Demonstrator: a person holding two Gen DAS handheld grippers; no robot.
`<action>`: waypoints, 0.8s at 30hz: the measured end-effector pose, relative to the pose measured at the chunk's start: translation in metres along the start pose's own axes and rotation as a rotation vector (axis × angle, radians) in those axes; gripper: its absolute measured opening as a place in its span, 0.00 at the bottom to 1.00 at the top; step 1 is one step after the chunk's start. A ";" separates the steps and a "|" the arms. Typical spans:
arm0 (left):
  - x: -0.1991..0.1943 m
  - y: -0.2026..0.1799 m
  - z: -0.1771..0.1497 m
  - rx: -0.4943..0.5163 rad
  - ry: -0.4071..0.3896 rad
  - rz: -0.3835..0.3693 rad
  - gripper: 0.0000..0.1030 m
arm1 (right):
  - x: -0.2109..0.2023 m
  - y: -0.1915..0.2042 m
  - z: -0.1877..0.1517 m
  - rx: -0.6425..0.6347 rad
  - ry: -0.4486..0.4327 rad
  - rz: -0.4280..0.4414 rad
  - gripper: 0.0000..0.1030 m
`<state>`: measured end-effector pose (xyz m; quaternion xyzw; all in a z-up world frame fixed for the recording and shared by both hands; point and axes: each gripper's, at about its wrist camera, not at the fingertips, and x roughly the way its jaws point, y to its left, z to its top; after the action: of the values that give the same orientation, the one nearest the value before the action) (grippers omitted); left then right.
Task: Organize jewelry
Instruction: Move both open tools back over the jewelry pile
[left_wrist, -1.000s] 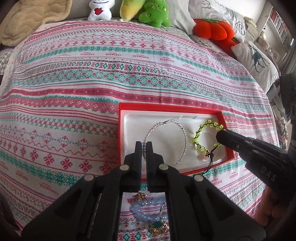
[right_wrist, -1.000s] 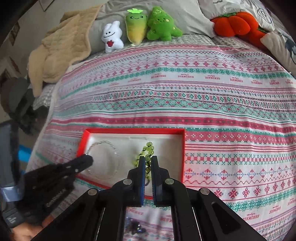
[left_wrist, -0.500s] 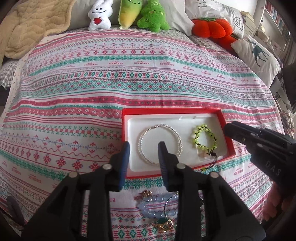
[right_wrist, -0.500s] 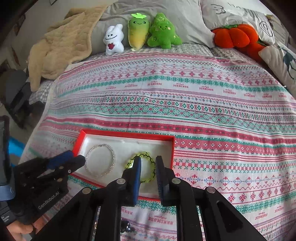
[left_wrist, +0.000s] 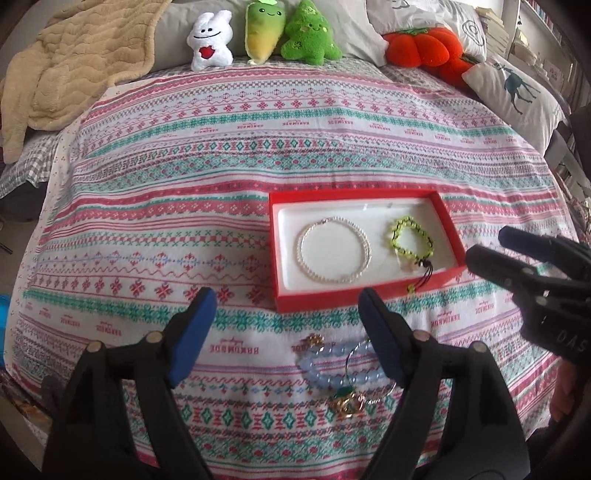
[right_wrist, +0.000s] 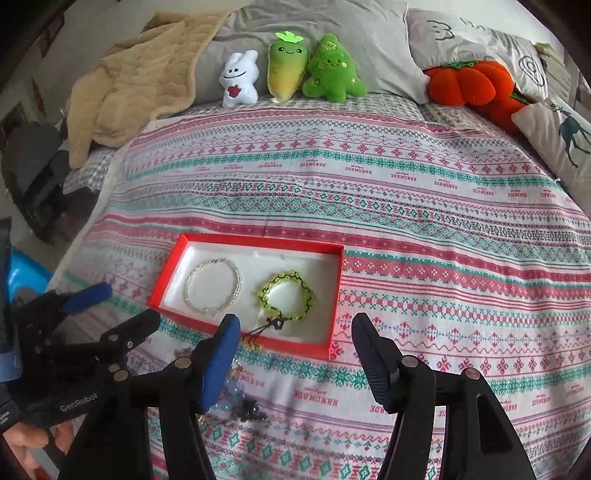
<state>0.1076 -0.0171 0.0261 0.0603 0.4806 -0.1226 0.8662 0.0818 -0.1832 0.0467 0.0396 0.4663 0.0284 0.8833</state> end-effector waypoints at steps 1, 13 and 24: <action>0.000 0.000 -0.003 0.004 0.007 0.004 0.79 | -0.001 0.000 -0.002 0.002 0.002 0.002 0.63; -0.010 -0.002 -0.029 0.014 0.067 0.005 0.90 | -0.018 -0.001 -0.029 0.005 0.034 -0.031 0.78; -0.012 -0.006 -0.046 0.033 0.092 0.008 0.95 | -0.010 -0.001 -0.051 -0.012 0.115 -0.059 0.78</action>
<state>0.0617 -0.0106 0.0120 0.0823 0.5174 -0.1241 0.8427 0.0339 -0.1829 0.0255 0.0190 0.5172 0.0070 0.8556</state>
